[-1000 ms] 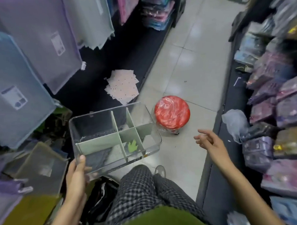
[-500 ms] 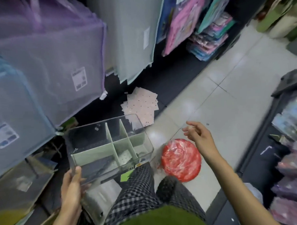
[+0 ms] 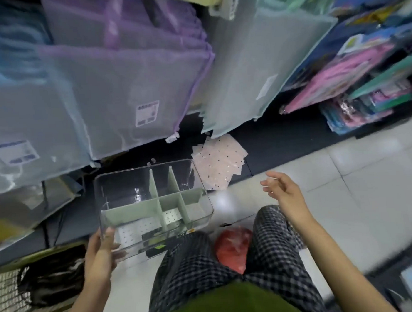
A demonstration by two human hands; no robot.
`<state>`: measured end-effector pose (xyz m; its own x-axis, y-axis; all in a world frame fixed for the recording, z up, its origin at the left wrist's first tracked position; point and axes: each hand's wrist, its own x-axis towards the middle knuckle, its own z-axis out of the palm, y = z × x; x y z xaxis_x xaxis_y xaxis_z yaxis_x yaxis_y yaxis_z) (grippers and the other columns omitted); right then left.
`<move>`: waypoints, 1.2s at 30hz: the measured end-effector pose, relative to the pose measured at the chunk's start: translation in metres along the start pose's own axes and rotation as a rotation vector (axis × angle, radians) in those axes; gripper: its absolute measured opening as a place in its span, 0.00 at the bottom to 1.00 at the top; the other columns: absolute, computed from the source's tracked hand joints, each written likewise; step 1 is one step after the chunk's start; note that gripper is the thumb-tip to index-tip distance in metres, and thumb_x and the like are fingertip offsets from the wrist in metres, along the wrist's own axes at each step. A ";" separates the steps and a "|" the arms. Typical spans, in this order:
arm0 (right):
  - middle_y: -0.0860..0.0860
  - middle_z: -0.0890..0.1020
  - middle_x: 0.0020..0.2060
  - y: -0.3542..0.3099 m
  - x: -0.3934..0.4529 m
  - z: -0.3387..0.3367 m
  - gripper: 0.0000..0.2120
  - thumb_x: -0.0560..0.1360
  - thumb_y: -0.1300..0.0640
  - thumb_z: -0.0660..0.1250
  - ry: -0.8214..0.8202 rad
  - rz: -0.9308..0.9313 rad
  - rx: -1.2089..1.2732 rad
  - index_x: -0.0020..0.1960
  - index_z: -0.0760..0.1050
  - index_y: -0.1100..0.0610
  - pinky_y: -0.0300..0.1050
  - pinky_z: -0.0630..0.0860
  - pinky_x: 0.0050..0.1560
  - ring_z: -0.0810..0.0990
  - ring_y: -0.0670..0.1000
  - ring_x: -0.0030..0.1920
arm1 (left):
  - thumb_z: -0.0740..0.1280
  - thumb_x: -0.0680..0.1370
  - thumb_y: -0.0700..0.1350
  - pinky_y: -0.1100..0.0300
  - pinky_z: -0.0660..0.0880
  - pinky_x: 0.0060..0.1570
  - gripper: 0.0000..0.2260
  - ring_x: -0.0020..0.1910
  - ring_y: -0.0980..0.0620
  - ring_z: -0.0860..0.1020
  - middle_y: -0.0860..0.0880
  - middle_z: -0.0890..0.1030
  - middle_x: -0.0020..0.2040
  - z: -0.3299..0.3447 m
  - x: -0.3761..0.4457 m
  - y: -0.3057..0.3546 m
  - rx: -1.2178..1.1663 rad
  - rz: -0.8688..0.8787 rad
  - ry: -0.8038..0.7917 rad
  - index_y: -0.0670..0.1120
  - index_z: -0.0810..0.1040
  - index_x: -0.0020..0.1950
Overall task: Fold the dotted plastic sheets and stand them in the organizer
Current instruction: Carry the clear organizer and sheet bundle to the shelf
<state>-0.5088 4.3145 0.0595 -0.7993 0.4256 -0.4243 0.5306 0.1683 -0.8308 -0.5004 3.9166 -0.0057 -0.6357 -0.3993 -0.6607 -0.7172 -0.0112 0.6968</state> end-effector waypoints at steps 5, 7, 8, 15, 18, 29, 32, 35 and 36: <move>0.54 0.81 0.48 0.002 0.086 0.004 0.07 0.79 0.60 0.61 -0.262 -0.041 -0.164 0.56 0.73 0.53 0.44 0.74 0.53 0.80 0.48 0.46 | 0.62 0.79 0.55 0.55 0.64 0.39 0.18 0.34 0.46 0.76 0.46 0.77 0.44 0.033 0.001 -0.043 -0.136 -0.051 0.221 0.48 0.71 0.65; 0.54 0.81 0.48 0.010 0.123 0.009 0.08 0.79 0.62 0.61 -0.396 -0.064 -0.256 0.56 0.73 0.53 0.45 0.74 0.54 0.80 0.48 0.46 | 0.62 0.79 0.56 0.54 0.64 0.40 0.18 0.34 0.47 0.76 0.46 0.77 0.45 0.057 0.001 -0.063 -0.180 -0.063 0.306 0.48 0.70 0.65; 0.52 0.81 0.48 0.014 0.142 0.012 0.08 0.79 0.62 0.61 -0.463 -0.083 -0.317 0.56 0.73 0.54 0.44 0.75 0.52 0.80 0.48 0.46 | 0.61 0.79 0.56 0.56 0.64 0.38 0.18 0.34 0.48 0.76 0.46 0.76 0.45 0.070 0.002 -0.073 -0.202 -0.073 0.343 0.48 0.69 0.65; 0.53 0.81 0.51 0.056 0.235 0.050 0.09 0.79 0.57 0.62 -0.746 -0.143 -0.548 0.59 0.74 0.54 0.47 0.75 0.52 0.80 0.52 0.50 | 0.61 0.80 0.54 0.59 0.63 0.30 0.17 0.35 0.45 0.76 0.46 0.75 0.40 0.154 0.040 -0.112 -0.273 -0.099 0.425 0.47 0.69 0.65; 0.54 0.79 0.56 0.098 0.264 0.090 0.17 0.78 0.48 0.62 -0.806 -0.066 -0.627 0.63 0.72 0.56 0.50 0.75 0.59 0.79 0.53 0.54 | 0.62 0.79 0.53 0.66 0.68 0.22 0.13 0.27 0.51 0.75 0.48 0.75 0.38 0.173 0.077 -0.127 -0.258 -0.092 0.375 0.51 0.71 0.61; 0.56 0.83 0.48 0.249 0.337 0.224 0.23 0.65 0.43 0.71 -0.902 0.242 -0.226 0.56 0.76 0.53 0.39 0.79 0.39 0.84 0.50 0.44 | 0.62 0.78 0.56 0.62 0.66 0.29 0.11 0.29 0.49 0.77 0.45 0.79 0.41 0.193 0.250 -0.184 -0.205 -0.035 0.165 0.56 0.69 0.58; 0.55 0.83 0.47 0.283 0.358 0.262 0.12 0.71 0.50 0.71 -0.902 0.232 -0.145 0.53 0.77 0.52 0.42 0.80 0.42 0.83 0.52 0.46 | 0.62 0.77 0.58 0.58 0.75 0.33 0.12 0.37 0.49 0.78 0.43 0.79 0.47 0.196 0.294 -0.207 -0.217 0.006 0.196 0.56 0.70 0.57; 0.52 0.82 0.40 0.323 0.372 0.309 0.05 0.75 0.57 0.69 -0.839 0.169 -0.096 0.50 0.77 0.52 0.40 0.81 0.40 0.81 0.49 0.40 | 0.63 0.76 0.59 0.45 0.78 0.48 0.21 0.51 0.42 0.77 0.41 0.75 0.57 0.200 0.336 -0.224 -0.051 0.085 0.334 0.53 0.67 0.65; 0.51 0.81 0.38 0.336 0.375 0.324 0.05 0.75 0.58 0.69 -0.806 0.156 -0.079 0.50 0.77 0.53 0.40 0.81 0.39 0.80 0.48 0.38 | 0.64 0.76 0.59 0.46 0.76 0.53 0.24 0.56 0.40 0.75 0.40 0.73 0.62 0.202 0.347 -0.227 0.053 0.114 0.404 0.51 0.65 0.69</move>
<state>-0.7214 4.2426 -0.4956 -0.6564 -0.3144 -0.6858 0.6461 0.2351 -0.7261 -0.6163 3.9659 -0.4498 -0.5564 -0.7224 -0.4106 -0.6694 0.0970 0.7365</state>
